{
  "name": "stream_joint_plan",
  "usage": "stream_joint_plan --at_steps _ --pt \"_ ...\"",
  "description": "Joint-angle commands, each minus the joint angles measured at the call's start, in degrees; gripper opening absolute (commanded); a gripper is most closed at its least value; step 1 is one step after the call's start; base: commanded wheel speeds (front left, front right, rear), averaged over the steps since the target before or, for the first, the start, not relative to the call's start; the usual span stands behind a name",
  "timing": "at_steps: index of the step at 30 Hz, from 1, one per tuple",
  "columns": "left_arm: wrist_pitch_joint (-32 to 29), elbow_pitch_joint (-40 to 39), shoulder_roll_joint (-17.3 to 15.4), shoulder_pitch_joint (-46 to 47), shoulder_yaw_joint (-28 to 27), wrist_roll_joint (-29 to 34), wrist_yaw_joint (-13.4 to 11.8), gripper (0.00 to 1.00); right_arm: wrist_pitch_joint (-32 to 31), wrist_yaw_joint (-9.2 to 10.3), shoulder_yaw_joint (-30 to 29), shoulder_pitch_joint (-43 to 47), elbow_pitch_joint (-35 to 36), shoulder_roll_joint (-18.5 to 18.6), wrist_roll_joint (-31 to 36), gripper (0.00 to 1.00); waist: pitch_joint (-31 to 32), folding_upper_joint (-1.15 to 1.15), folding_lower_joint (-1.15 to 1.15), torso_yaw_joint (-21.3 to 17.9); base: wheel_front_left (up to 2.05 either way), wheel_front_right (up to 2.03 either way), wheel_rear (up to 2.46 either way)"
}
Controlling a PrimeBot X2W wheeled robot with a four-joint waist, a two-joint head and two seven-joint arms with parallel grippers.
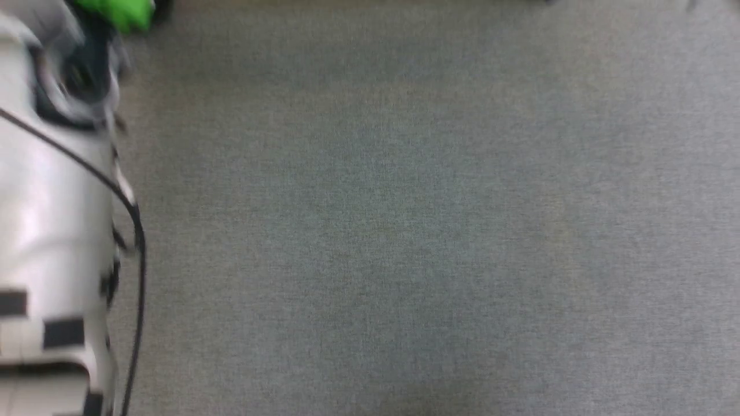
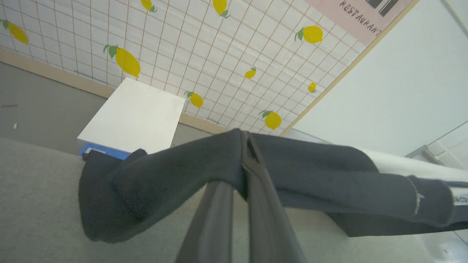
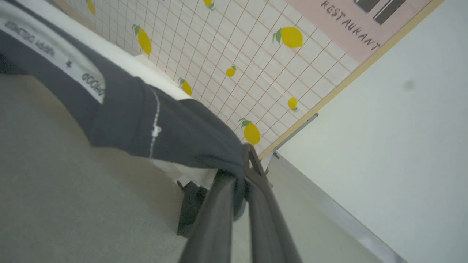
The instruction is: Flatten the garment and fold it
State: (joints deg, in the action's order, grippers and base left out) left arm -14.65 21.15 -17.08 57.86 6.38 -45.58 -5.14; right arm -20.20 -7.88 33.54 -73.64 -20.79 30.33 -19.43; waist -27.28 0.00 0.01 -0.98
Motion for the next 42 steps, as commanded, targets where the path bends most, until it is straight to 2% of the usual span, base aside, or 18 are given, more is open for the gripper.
stream_joint_plan --at_steps 1,5,8,12,15,21,27,33,38,39,40,41,42 --pt "-0.2 0.0 -2.0 -3.5 0.0 0.9 0.3 0.00 -0.8 0.39 0.3 3.5 1.6 2.5 -2.5 0.00 2.8 0.00 -0.01 0.1 0.00 0.00 0.00" --pt "-1.5 -3.6 -3.6 -14.0 1.6 1.5 1.0 0.00 -2.8 0.39 2.6 14.9 9.9 7.6 -8.3 0.00 6.4 0.00 -0.01 0.0 0.00 0.00 0.00" --pt "-2.3 -8.6 -4.2 -23.8 1.5 0.6 0.0 0.00 -4.4 0.39 2.2 24.9 16.9 11.0 -10.8 0.00 9.4 0.00 -0.01 -0.1 0.00 0.00 0.00" --pt "-3.2 -16.3 -4.0 -37.6 0.0 -1.7 -2.4 0.00 -6.5 0.39 0.1 37.4 23.7 13.2 -11.4 0.00 12.9 0.00 -0.01 -0.4 0.00 0.00 0.00" --pt "-3.1 -20.7 -3.6 -46.8 -0.6 -2.6 -4.2 0.00 -7.8 0.39 -2.3 45.9 26.9 13.3 -10.8 0.00 14.8 0.00 -0.01 -0.3 0.00 0.00 0.00" --pt "-1.6 -25.7 -0.3 -60.7 -0.2 -3.6 -7.2 0.00 -10.1 0.39 -8.2 61.8 30.6 9.6 -7.4 0.00 17.7 0.00 -0.01 0.5 0.00 0.00 0.00" --pt "0.2 -24.8 1.9 -67.1 2.2 -2.5 -8.1 0.00 -10.6 0.39 -14.0 75.5 30.3 2.7 -3.0 0.00 19.4 0.00 -0.01 1.8 0.00 0.00 0.00" --pt "1.4 -19.9 2.5 -68.6 4.7 -1.0 -7.0 0.00 -8.2 0.39 -15.4 82.0 26.5 -2.6 0.4 0.00 20.1 0.00 -0.01 1.9 0.00 0.00 0.00" --pt "2.1 -15.4 2.9 -68.5 6.2 0.3 -6.9 0.00 -6.3 0.39 -15.1 83.1 22.4 -5.2 1.5 0.00 20.6 0.00 -0.01 1.5 0.00 0.00 0.00" --pt "2.1 -14.8 2.9 -68.5 6.5 0.5 -7.0 0.32 -5.6 0.39 -15.5 83.2 21.9 -5.8 1.7 0.28 20.8 0.00 -0.01 1.5 0.00 0.00 0.00" --pt "2.0 -14.5 3.0 -68.6 6.7 0.5 -6.9 0.92 -5.1 0.39 -15.9 83.4 21.7 -6.3 1.9 0.83 21.0 0.00 -0.01 1.4 0.00 0.00 0.00" --pt "1.9 -14.3 3.2 -68.7 6.8 0.2 -6.6 1.00 -4.5 0.39 -16.7 83.8 21.5 -6.9 2.0 1.00 21.3 0.00 -0.01 1.4 0.00 0.00 0.00" --pt "2.0 -14.4 3.3 -68.9 6.7 -0.2 -6.4 1.00 -3.9 0.39 -17.6 84.1 21.4 -7.3 2.1 1.00 21.6 0.00 -0.01 1.5 0.00 0.00 0.00"
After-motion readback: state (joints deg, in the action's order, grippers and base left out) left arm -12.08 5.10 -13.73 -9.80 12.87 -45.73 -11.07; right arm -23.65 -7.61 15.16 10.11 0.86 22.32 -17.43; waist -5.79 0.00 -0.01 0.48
